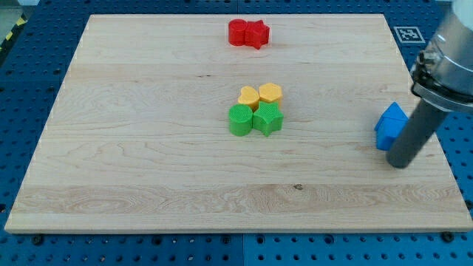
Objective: Slide the blue cube to the left
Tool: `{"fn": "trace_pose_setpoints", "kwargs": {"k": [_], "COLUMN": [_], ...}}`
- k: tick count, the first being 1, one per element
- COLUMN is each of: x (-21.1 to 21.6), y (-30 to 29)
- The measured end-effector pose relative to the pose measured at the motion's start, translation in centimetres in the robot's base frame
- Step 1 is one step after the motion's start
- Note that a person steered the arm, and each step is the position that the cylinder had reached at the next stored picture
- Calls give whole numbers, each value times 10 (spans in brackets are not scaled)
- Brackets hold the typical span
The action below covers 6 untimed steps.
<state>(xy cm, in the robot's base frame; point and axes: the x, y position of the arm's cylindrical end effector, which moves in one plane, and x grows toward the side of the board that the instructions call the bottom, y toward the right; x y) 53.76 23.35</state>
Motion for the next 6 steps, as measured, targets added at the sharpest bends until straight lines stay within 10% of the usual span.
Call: {"fn": "trace_pose_setpoints", "kwargs": {"k": [2,6], "x": [-3,-32], "y": [80,29]}}
